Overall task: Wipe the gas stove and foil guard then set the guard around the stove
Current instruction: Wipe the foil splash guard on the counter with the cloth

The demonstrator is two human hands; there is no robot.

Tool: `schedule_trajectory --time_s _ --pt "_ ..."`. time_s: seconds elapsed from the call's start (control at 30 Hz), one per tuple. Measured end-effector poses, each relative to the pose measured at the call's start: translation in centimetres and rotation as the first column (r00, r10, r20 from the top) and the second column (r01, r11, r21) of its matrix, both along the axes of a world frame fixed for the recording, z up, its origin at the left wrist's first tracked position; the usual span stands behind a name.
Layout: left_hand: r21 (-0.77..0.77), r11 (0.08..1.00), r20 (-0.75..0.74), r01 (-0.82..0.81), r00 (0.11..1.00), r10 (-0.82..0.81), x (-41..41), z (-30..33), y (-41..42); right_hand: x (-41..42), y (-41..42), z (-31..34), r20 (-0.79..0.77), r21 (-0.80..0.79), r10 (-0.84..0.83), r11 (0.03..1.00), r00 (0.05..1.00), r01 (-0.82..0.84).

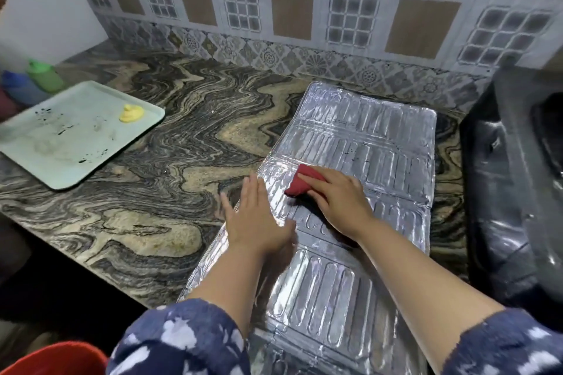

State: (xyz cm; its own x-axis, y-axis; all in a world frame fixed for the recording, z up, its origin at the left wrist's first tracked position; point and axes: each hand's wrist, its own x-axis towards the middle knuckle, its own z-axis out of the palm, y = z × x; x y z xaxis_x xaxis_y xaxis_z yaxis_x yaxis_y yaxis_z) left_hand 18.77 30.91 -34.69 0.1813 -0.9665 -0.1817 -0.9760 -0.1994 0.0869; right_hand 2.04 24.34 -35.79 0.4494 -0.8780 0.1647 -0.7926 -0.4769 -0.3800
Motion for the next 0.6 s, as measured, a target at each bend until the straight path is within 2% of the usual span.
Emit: schedule_trajectory --time_s 0.1,0.23,0.47,0.6 --pt "-0.035 0.992 -0.022 0.122 0.992 -0.123 -2.0 -1.1 -2.1 -2.2 -0.6 -0.7 -0.092 0.045 -0.065 0.997 0.994 0.069" --pt "-0.181 0.964 -0.08 0.193 0.974 -0.21 -3.3 -2.7 -4.6 -3.0 -2.0 -1.5 -0.153 0.05 -0.1 0.993 0.983 0.109" --pt "-0.279 0.944 -0.086 0.174 0.975 -0.205 -3.6 -4.1 -5.4 -4.0 -8.1 -1.6 -0.153 0.043 -0.306 0.948 0.94 0.316" --pt "-0.286 0.942 -0.09 0.176 0.974 -0.209 -3.5 -3.9 -5.5 -6.2 -10.5 -1.5 -0.198 0.059 -0.479 0.865 0.855 0.498"
